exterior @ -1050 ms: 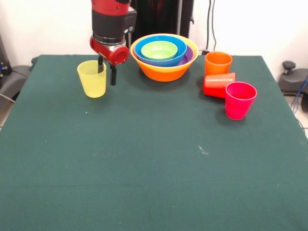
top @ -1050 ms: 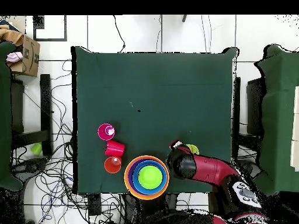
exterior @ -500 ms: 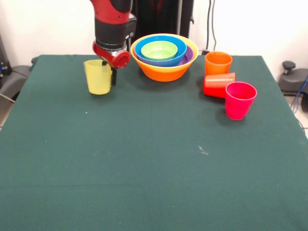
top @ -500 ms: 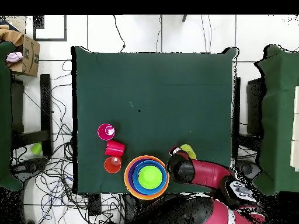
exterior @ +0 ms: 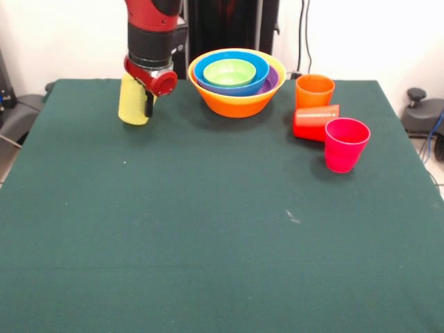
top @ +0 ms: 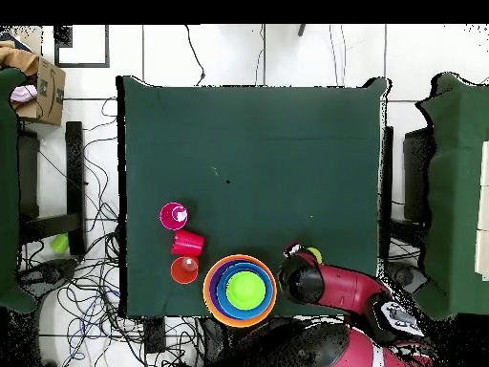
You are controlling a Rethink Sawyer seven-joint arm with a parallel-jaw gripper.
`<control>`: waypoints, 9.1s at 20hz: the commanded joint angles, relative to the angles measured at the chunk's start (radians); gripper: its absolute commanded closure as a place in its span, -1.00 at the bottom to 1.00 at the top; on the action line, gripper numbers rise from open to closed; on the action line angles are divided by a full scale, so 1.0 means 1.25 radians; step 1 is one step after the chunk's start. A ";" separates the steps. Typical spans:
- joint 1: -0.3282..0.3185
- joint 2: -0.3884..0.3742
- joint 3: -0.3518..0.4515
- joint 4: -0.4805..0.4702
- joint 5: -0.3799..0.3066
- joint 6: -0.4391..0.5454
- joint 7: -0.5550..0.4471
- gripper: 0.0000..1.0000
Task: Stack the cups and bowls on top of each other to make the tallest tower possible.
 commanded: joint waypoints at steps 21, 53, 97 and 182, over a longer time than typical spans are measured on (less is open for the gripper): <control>0.097 -0.234 0.097 0.104 0.134 0.167 0.096 1.00; 0.501 -0.093 -0.084 -0.037 0.600 0.253 0.248 1.00; 0.720 0.135 -0.205 -0.309 0.765 0.384 0.395 1.00; 0.729 0.064 -0.067 -0.167 0.788 0.296 0.318 1.00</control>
